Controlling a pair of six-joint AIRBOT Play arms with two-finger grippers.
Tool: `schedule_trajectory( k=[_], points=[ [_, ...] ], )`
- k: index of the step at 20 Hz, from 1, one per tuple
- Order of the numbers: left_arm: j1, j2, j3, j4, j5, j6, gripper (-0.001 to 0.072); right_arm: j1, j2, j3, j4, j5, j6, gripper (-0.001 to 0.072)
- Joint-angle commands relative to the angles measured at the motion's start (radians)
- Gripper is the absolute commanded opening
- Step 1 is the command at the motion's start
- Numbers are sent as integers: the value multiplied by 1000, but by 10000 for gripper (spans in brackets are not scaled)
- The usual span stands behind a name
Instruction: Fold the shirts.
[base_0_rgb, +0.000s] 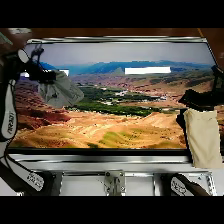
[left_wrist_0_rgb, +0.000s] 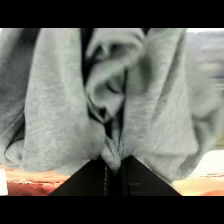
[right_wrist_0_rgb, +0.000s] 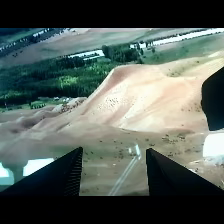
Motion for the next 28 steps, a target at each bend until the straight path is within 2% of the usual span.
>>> schedule_trajectory(
  k=[1,3,4,5,9,12,16,19,22,23,24,25,28],
  points=[
    [-60,230,21,-80,21,37,32,0,67,1,12,-3,-7,507],
    [-114,364,21,-116,35,26,32,0,133,1,46,-6,-37,509],
    [-145,418,21,-123,43,15,32,0,169,1,63,-7,-39,566],
    [-186,471,21,-132,53,3,32,0,199,1,81,-7,-41,675],
    [-357,552,21,-151,58,-56,32,0,295,1,168,8,-41,675],
    [-512,526,-19,-149,59,-92,32,0,319,1,170,109,-41,674],
    [-672,432,-159,-150,72,-129,32,0,318,1,14,265,-41,674],
    [-769,325,-275,-154,135,-158,32,0,318,0,-55,274,-42,674],
    [-848,187,-315,-254,192,-174,36,0,317,0,-52,243,-41,674],
    [-859,149,-315,-303,198,-173,221,0,316,0,-52,228,-41,674],
    [-862,121,-315,-334,196,-200,698,0,313,-3,-52,209,-41,674],
    [-851,110,-315,-332,180,-230,706,0,310,-14,-52,189,-41,674],
    [-728,145,-307,-325,98,-218,706,0,309,-101,-52,95,-43,674]
  ],
)
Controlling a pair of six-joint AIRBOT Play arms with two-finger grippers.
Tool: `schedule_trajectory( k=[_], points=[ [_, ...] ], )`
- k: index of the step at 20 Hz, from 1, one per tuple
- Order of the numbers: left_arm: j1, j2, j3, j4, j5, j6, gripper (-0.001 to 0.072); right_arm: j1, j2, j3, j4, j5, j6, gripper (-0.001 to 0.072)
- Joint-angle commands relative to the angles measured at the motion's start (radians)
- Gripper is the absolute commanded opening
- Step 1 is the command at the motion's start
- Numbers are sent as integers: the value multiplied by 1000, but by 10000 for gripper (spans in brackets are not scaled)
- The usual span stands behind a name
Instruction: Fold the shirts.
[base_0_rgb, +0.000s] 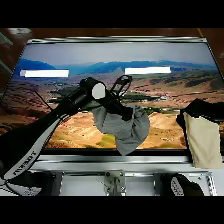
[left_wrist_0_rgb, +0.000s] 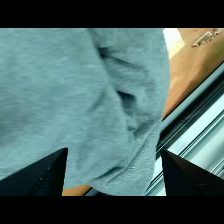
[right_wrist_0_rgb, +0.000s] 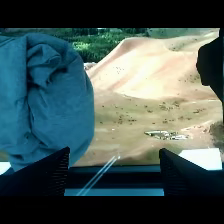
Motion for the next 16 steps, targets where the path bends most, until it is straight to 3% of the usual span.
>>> schedule_trajectory(
  k=[1,5,7,9,12,16],
  points=[
    [130,19,-3,-30,-88,-14,706,-1,-8,-93,-6,-107,-2,674],
    [378,125,-60,-31,-266,26,706,-1,-84,-209,2,-127,-24,675],
    [456,198,-202,-31,-267,35,706,-1,-135,-248,35,-130,-55,675],
    [495,264,-397,-68,-228,35,707,-1,-188,-267,77,-133,-74,674],
    [480,291,-649,-246,-100,65,707,-1,-250,-268,144,-159,-87,674],
    [381,262,-803,-358,107,91,707,0,-298,-268,179,-170,-87,674]
  ],
)
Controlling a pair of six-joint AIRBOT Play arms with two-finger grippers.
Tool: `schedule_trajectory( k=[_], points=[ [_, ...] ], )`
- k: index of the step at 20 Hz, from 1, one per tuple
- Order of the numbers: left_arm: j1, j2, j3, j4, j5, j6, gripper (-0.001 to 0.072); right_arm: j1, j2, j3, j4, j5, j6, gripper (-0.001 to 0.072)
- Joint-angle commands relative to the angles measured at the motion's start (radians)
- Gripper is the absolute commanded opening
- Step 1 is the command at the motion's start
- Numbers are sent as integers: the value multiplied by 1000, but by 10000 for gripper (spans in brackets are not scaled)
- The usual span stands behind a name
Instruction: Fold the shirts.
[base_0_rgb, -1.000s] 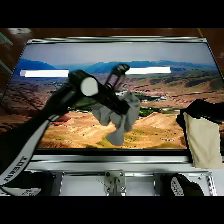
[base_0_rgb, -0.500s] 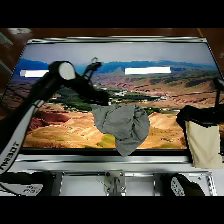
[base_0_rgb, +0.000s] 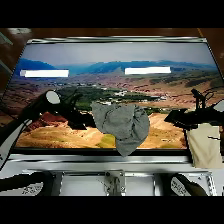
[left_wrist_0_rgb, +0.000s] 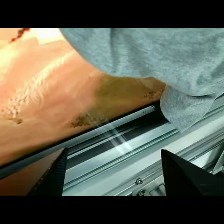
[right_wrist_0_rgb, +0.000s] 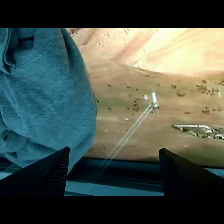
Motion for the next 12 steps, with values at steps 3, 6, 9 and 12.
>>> schedule_trajectory(
  k=[3,6,9,12],
  points=[
    [-113,-58,-123,-168,270,21,707,0,-44,-5,35,-16,-6,674],
    [-149,-107,-122,-224,395,19,706,0,-44,-5,37,-11,0,674],
    [-154,-127,-121,-256,481,16,704,0,-44,-5,38,11,11,674],
    [-154,-147,-121,-257,530,-21,701,0,-45,-29,62,8,29,675]
  ],
)
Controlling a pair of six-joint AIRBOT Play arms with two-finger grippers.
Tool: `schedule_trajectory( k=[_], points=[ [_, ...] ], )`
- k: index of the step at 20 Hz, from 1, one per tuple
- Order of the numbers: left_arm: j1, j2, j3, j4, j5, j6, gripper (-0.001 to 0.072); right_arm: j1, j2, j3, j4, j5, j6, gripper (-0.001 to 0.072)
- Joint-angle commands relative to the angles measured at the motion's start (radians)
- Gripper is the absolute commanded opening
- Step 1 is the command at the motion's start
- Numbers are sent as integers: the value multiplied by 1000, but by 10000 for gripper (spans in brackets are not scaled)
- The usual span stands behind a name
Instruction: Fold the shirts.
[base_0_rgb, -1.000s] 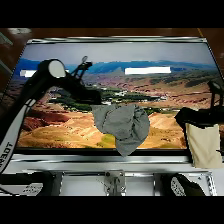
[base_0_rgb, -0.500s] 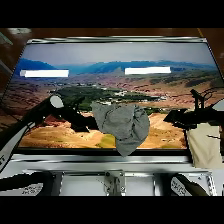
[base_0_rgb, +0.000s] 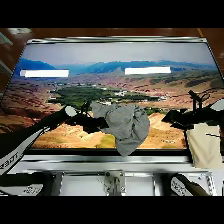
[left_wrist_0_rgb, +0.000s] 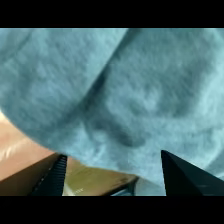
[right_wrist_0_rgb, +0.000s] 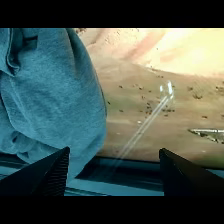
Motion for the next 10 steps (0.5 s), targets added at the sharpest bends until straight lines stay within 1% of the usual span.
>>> schedule_trajectory(
  k=[1,2,3,5,6,10],
  points=[
    [-7,-31,-2,-20,85,-39,633,0,-1,-31,24,0,15,674],
    [-7,-36,-2,-20,85,-37,419,0,-1,-48,24,-1,15,675],
    [-7,-35,-2,-20,90,-36,265,0,0,-68,24,-2,15,675],
    [-4,-29,5,-20,90,-4,81,0,-1,-104,28,-13,13,675],
    [1,-21,10,-20,82,18,34,0,-1,-126,42,-29,5,675],
    [44,50,20,-8,60,55,33,0,-1,-243,154,-158,-27,675]
  ],
)
